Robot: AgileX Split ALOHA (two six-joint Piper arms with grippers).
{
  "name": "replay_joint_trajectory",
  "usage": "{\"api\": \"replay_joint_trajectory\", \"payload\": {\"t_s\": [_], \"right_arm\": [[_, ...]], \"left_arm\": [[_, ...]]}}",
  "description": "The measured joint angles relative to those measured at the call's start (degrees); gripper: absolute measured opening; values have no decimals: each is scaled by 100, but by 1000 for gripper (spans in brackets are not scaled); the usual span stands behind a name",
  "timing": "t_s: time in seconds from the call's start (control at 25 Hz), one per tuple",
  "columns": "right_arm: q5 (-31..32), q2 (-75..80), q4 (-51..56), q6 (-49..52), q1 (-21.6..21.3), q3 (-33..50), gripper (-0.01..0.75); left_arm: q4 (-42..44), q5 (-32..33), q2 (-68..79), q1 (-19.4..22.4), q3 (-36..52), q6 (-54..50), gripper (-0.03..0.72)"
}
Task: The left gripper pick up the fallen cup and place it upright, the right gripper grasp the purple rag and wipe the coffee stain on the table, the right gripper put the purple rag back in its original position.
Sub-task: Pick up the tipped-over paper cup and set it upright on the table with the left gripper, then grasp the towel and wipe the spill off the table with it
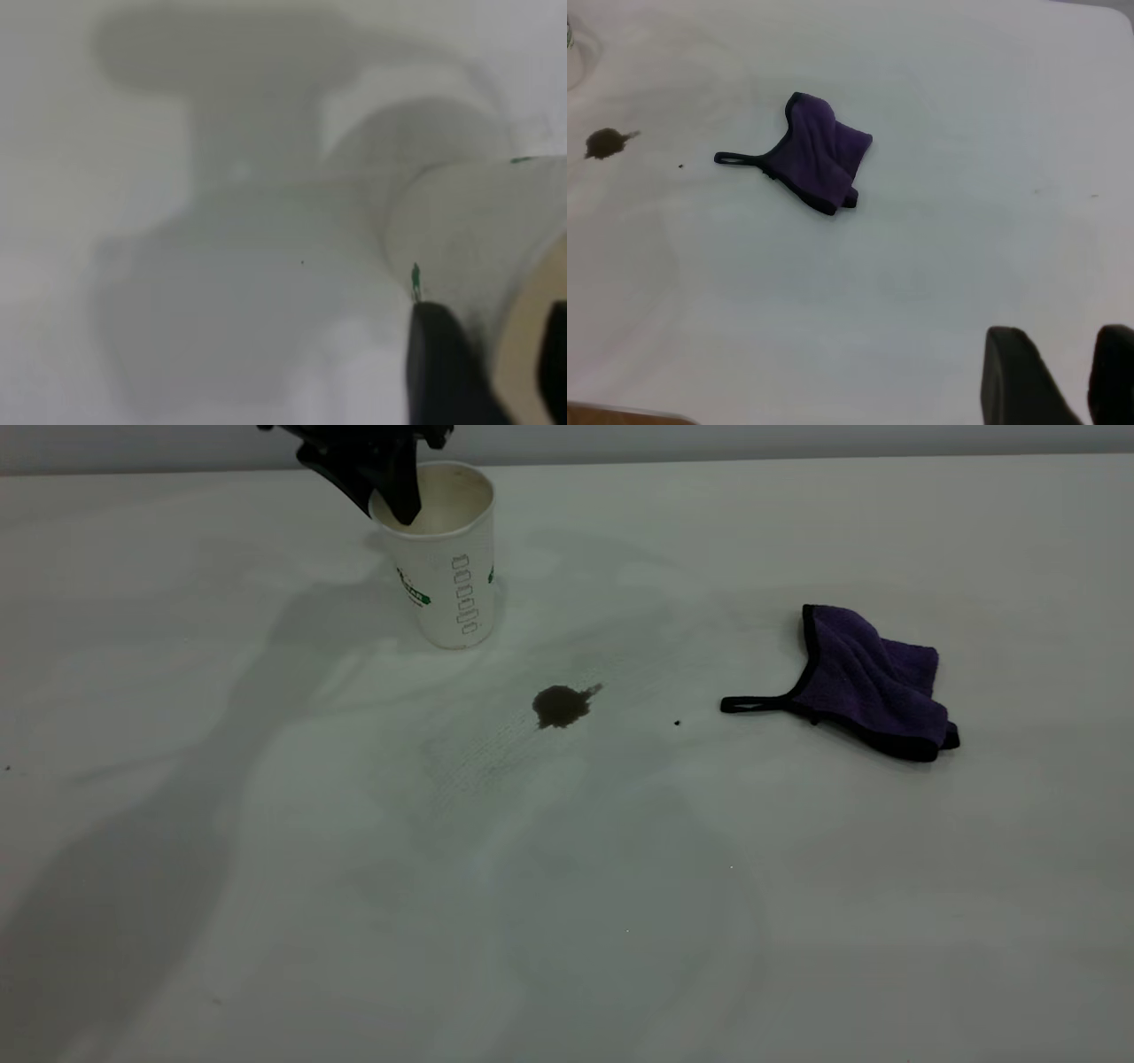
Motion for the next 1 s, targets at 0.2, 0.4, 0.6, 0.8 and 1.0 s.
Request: {"api": "replay_joint_trajectory", "payload": {"t_s": [0.2, 0.4, 0.6, 0.8, 1.0], "right_arm": [[0, 0, 0, 0, 0, 0, 238], [0, 0, 0, 0, 0, 0, 238], [0, 0, 0, 0, 0, 0, 238], [0, 0, 0, 0, 0, 0, 238], [0, 0, 0, 0, 0, 0, 238]], "left_arm": [[92, 759, -733, 16, -328, 274, 688], [326, 1722, -1688, 36, -449, 213, 698], [789, 2099, -2423, 38, -454, -190, 687], [989, 2099, -3125, 38, -175, -456, 672], [1029, 2099, -4063, 38, 716, -730, 610]]}}
